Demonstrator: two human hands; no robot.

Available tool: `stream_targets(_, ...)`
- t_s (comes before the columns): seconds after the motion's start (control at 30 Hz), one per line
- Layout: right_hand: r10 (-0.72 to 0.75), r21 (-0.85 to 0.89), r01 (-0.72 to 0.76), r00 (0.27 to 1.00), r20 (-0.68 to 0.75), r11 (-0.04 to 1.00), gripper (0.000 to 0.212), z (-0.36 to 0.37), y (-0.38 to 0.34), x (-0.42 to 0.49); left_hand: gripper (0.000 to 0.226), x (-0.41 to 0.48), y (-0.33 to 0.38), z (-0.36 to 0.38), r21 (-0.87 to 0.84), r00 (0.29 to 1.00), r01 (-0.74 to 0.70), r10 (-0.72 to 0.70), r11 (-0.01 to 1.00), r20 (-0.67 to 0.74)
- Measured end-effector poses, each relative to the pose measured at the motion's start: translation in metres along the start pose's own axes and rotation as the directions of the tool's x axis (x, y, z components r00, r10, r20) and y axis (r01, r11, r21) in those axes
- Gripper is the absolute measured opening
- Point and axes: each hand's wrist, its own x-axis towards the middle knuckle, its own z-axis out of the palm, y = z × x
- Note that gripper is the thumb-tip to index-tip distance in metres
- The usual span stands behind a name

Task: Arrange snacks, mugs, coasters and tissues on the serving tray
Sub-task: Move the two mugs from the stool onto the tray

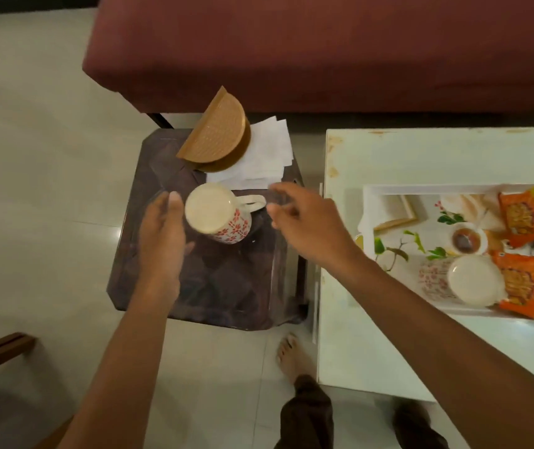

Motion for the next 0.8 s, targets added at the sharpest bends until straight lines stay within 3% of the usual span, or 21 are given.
stream_targets(0.1,-0.006,-0.107,0.008,1.000,0.015,0.994,0.036,0.030,-0.008,0.024,0.046,0.013,0.001,0.008,0.058,0.972,0.011,-0.024,0.998,0.233)
stream_targets(0.23,-0.016,-0.055,0.013,0.998,-0.054,0.998,0.027,0.045,-0.004,0.026,0.043,0.013,-0.013,0.014,0.051,0.978,-0.064,0.052,0.997,0.204)
stream_targets(0.33,-0.045,-0.023,0.042,0.993,-0.110,0.999,0.022,0.034,-0.001,0.020,0.038,-0.004,-0.020,0.024,-0.052,0.982,-0.068,0.076,0.996,0.173)
stream_targets(0.43,-0.090,-0.054,0.084,0.989,-0.116,0.995,0.021,-0.005,0.011,0.007,0.027,-0.037,-0.014,0.048,-0.169,0.981,-0.074,0.102,0.983,0.163)
stream_targets(0.53,-0.041,-0.021,0.038,0.991,-0.124,0.999,0.021,-0.066,0.034,-0.017,0.021,-0.079,0.000,0.093,-0.215,0.959,-0.088,0.141,0.973,0.245)
stream_targets(0.8,0.126,-0.042,-0.147,0.939,-0.321,0.988,0.027,-0.205,0.116,-0.054,0.030,-0.150,0.022,0.243,-0.080,0.875,-0.047,0.079,0.996,0.477)
